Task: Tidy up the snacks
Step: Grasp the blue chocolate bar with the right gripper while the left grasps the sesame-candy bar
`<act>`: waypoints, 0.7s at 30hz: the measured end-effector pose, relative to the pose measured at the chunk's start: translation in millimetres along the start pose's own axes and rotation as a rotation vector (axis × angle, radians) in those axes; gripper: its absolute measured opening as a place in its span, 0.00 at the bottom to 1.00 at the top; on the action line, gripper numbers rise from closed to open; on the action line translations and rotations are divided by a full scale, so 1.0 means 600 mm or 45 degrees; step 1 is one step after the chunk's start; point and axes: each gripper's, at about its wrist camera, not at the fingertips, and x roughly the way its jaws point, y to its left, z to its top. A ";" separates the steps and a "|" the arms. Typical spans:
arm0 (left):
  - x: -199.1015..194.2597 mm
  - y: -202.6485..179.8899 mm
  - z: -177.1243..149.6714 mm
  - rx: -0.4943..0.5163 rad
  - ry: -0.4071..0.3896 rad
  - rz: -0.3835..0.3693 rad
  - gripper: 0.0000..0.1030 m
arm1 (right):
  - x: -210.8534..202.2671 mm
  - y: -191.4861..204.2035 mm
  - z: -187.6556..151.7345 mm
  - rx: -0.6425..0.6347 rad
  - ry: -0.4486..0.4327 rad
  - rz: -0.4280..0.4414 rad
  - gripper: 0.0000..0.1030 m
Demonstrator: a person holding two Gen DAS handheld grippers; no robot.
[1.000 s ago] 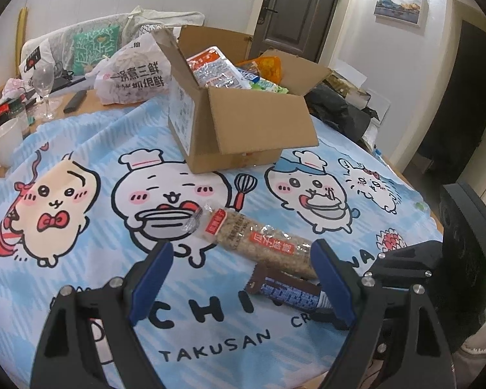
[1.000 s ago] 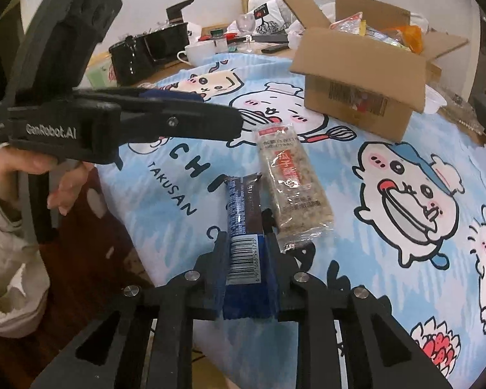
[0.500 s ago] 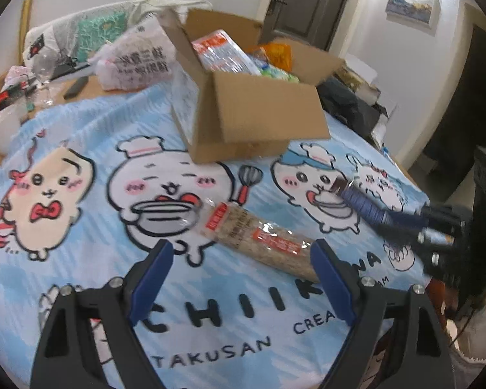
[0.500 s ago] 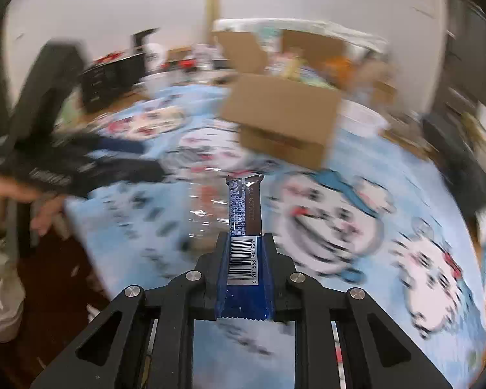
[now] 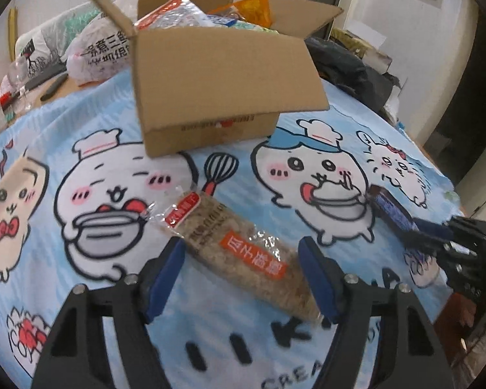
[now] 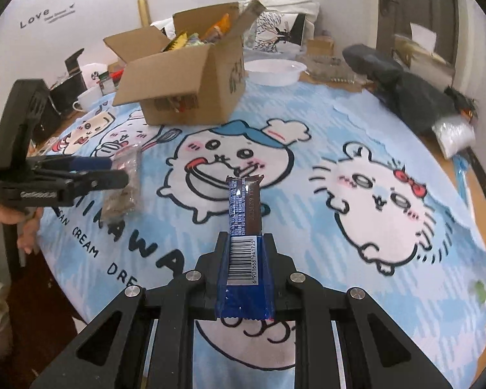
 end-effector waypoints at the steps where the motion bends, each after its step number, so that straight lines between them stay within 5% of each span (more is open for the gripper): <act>1: 0.005 -0.005 0.005 0.008 0.004 0.004 0.67 | 0.002 -0.002 -0.002 0.006 0.001 0.008 0.14; 11: 0.036 -0.078 0.014 0.234 -0.001 0.055 0.62 | 0.003 -0.004 -0.005 0.017 -0.007 0.020 0.14; 14: 0.025 -0.072 0.007 0.255 -0.013 0.016 0.54 | 0.002 -0.005 -0.004 0.018 -0.008 0.022 0.14; 21: -0.006 -0.017 -0.017 0.220 0.015 0.024 0.54 | -0.002 -0.015 -0.005 0.034 -0.012 0.006 0.14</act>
